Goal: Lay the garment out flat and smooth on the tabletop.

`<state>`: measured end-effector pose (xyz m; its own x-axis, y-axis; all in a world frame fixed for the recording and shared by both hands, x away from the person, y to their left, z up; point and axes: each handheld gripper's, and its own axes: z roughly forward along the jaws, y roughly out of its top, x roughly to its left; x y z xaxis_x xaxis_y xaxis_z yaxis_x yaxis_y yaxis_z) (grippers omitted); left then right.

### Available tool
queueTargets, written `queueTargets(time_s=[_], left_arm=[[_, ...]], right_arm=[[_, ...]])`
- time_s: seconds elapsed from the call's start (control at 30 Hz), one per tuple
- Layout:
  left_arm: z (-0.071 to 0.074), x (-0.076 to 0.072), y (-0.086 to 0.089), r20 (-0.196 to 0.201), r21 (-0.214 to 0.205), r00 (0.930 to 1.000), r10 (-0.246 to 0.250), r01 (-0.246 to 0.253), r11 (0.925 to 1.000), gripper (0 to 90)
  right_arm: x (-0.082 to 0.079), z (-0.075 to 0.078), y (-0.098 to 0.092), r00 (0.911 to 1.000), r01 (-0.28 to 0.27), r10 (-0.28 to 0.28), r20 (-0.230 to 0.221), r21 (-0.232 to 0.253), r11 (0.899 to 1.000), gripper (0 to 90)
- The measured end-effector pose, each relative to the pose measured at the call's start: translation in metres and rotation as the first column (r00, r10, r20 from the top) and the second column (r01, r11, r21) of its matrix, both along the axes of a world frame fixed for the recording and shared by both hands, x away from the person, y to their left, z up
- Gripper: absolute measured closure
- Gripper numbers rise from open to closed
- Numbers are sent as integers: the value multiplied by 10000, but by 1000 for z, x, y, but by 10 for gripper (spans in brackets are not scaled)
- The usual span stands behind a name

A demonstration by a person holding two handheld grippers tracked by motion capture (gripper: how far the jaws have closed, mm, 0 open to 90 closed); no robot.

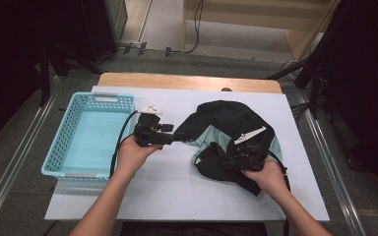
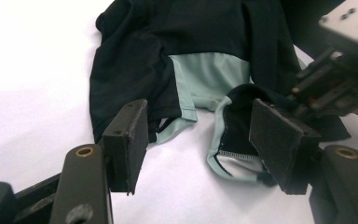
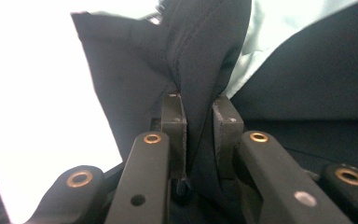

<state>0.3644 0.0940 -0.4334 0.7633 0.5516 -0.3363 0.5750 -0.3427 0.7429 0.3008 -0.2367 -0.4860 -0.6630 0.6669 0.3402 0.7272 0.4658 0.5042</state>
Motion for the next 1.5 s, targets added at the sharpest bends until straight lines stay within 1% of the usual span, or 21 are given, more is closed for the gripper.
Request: queueTargets(time_s=[0.03,0.2,0.33,0.43,0.5,0.67,0.73,0.8,0.87,0.93,1.0,1.03,1.07,1.17,1.2,1.27,1.3,1.33,1.37,1.4,1.5], left_arm=[[0,0,0,4,11,10000,-12,12,10000,381],[0,0,1,29,19,10000,10,-10,10000,382],[1,0,2,49,-15,10000,21,-21,10000,382],[1,0,3,30,-29,10000,70,-70,10000,382],[1,0,3,37,-43,10000,82,-82,10000,382],[2,0,3,63,-96,9999,83,-82,9999,382],[2,1,4,79,-98,9999,88,-87,9999,382],[2,1,4,70,-117,9999,91,-90,9999,382],[2,1,4,52,-96,9999,95,-94,9999,382],[1,0,3,30,-81,9999,96,-96,9999,382],[1,0,3,42,-72,9999,94,-93,9999,382],[1,0,3,46,-72,10000,78,-78,9999,382],[1,0,3,46,-81,10000,72,-72,9999,382],[1,1,4,35,-87,10000,74,-74,9999,382],[1,1,4,16,-80,9999,108,-108,9999,382],[1,1,4,5,-79,9999,113,-113,9999,382],[1,1,4,5,-79,9999,113,-113,9999,382],[1,0,4,14,-76,9999,103,-103,9999,382],[1,0,4,14,-76,9999,103,-103,9999,382],[1,0,4,25,-55,10000,92,-92,9999,382],[0,0,4,0,-29,10000,95,-95,10000,382]], right_arm=[[-2,3,2,10000,22,-22,44,117,9999,769],[-12,14,12,9989,-373,359,313,462,9982,769],[-22,25,22,9970,-635,594,492,867,9942,769],[-27,31,26,9951,-796,733,662,974,9921,769],[-34,37,32,9926,-1019,934,777,1137,9883,769],[-42,43,38,9897,-1292,1191,789,1385,9819,769],[-48,47,42,9862,-1542,1424,842,1556,9757,769],[-50,48,44,9846,-1639,1518,869,1556,9741,769],[-57,48,52,9784,-1932,1821,982,1184,9740,763],[-58,46,56,9762,-2007,1911,1029,930,9752,733],[-57,43,59,9734,-2056,1971,1168,656,9764,642],[-57,43,59,9734,-2056,1971,1168,656,9764,642],[-57,41,59,9690,-2133,2056,1369,437,9760,538],[-56,41,57,9626,-2078,1997,1830,258,9778,426],[-56,41,56,9614,-2032,1947,1943,247,9788,409],[-54,43,54,9637,-1891,1782,1987,371,9813,382],[-54,43,54,9637,-1891,1782,1987,371,9813,382],[-52,45,52,9661,-1751,1604,2025,566,9829,373],[-52,45,52,9661,-1751,1604,2025,566,9829,373],[-50,49,49,9664,-1609,1430,2135,687,9846,365],[-47,52,47,9684,-1394,1213,2181,697,9878,361]])
